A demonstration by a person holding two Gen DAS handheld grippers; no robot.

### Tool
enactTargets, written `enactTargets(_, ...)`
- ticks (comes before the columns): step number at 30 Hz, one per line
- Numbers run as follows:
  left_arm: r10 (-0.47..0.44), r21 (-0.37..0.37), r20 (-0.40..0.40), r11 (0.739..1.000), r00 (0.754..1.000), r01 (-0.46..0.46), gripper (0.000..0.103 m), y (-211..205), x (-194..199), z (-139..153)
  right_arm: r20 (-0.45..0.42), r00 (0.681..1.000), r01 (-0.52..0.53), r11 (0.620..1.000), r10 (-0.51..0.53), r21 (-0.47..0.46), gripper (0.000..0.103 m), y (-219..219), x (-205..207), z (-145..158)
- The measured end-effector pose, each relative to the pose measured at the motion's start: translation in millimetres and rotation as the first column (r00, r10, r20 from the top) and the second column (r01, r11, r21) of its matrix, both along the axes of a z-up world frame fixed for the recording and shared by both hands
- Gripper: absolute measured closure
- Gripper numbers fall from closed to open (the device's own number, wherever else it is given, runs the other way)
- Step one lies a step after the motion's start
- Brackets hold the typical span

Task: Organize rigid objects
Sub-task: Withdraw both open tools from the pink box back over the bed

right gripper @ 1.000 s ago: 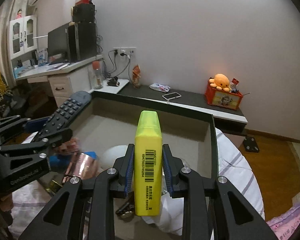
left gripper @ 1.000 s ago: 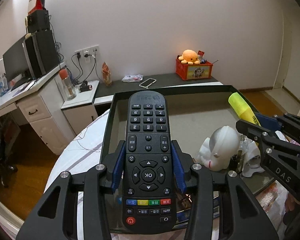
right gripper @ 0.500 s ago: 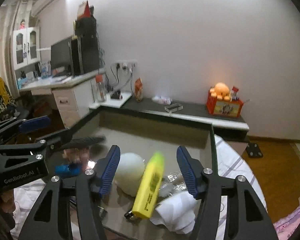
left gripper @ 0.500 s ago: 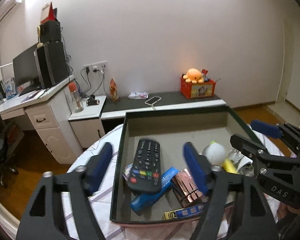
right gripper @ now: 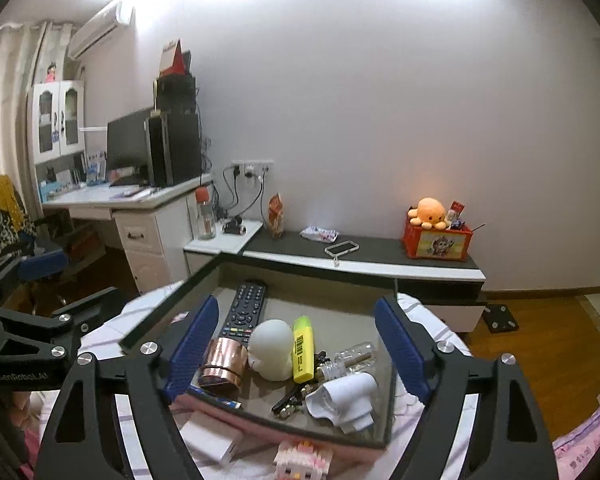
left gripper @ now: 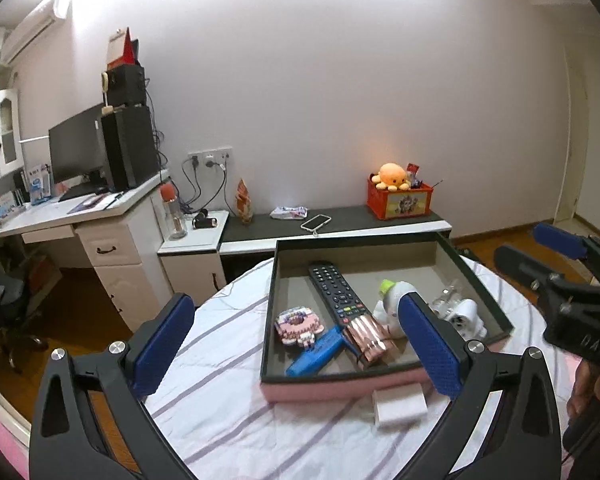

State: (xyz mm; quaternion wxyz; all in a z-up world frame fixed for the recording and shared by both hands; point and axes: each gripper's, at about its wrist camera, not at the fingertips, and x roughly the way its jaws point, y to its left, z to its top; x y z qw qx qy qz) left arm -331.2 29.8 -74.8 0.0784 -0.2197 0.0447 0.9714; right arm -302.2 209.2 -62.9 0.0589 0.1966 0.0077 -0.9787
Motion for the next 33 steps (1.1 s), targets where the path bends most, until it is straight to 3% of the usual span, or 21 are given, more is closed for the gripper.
enactTargets(6,0.024,0.025,-0.1,0.999,0.995,-0.021,0.0,-13.2,62.9,21.3,-0.073,0.997,0.018,0.999,-0.021,-0.046,0.013,2.8,50.3,24.3)
enactTargets(8,0.025,0.025,-0.125,0.999,0.992,-0.022,0.0,-16.9,82.2,25.5,-0.112,0.993,0.027,0.998,-0.033,-0.054,0.0,1.2,71.6,32.0)
enactTargets(15,-0.004,0.011,-0.151,1.0,0.988,0.006,0.0,-30.7,138.8,29.4,-0.199,0.979,0.031,0.999,-0.037,-0.035,0.0,-7.6,131.8,46.8)
enactTargets(24,0.0,0.019,-0.145,1.0,0.989,0.003,0.0,-43.6,168.5,28.1,-0.178,0.982,0.052,0.998,-0.055,-0.027,0.0,-8.1,168.4,44.3)
enactTargets(33,-0.011,0.02,-0.14,1.0,0.99,0.013,0.0,-41.6,172.0,25.7,-0.178,0.982,0.068,0.998,-0.068,-0.005,0.0,-8.2,183.0,41.7)
